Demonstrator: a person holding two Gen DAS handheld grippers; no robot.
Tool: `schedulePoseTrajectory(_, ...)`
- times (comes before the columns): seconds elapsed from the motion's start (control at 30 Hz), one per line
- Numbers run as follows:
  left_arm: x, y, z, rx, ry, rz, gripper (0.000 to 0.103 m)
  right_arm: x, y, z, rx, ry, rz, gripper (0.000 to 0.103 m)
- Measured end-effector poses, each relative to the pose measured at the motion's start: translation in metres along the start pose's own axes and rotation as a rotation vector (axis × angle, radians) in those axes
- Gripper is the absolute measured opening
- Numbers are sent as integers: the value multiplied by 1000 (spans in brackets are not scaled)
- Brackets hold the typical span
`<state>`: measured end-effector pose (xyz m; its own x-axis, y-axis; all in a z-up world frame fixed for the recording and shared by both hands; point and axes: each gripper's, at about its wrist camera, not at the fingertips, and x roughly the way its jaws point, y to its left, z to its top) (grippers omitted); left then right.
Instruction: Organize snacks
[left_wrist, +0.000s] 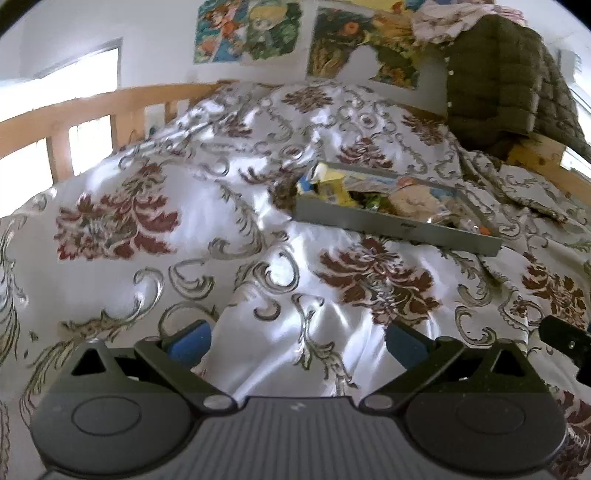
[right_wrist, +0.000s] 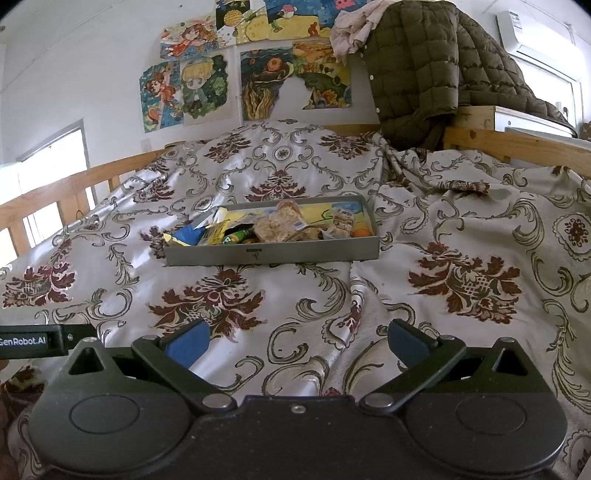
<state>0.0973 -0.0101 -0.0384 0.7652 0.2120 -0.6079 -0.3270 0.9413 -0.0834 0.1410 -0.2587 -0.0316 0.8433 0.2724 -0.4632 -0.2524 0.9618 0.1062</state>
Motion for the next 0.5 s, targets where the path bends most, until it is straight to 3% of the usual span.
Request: schedulePoseTrajectory(0.5,-2,-4,-1,22,3,11,103,0,2,-1,-1,2,-1,102)
